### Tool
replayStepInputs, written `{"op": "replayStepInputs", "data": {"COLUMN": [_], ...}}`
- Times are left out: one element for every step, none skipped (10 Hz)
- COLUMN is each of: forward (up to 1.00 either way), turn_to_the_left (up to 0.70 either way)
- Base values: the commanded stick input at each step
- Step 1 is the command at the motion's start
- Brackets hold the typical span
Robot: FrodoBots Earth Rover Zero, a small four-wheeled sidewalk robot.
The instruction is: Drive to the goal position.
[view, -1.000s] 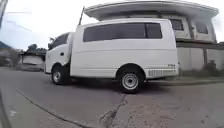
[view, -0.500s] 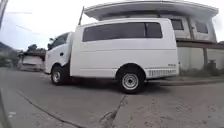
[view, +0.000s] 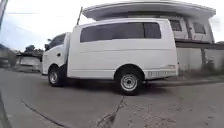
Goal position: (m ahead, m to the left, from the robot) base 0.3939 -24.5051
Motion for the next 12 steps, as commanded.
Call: {"op": "replayStepInputs", "data": {"forward": [0.70,0.70,0.70,0.70,0.06,0.06,0.05,-0.05,-0.20,-0.36,-0.70,-0.70], "turn_to_the_left": [-0.35,-0.35,-0.35,-0.35,0.00,0.00,0.00,0.00,0.30,0.70,0.35,0.35]}}
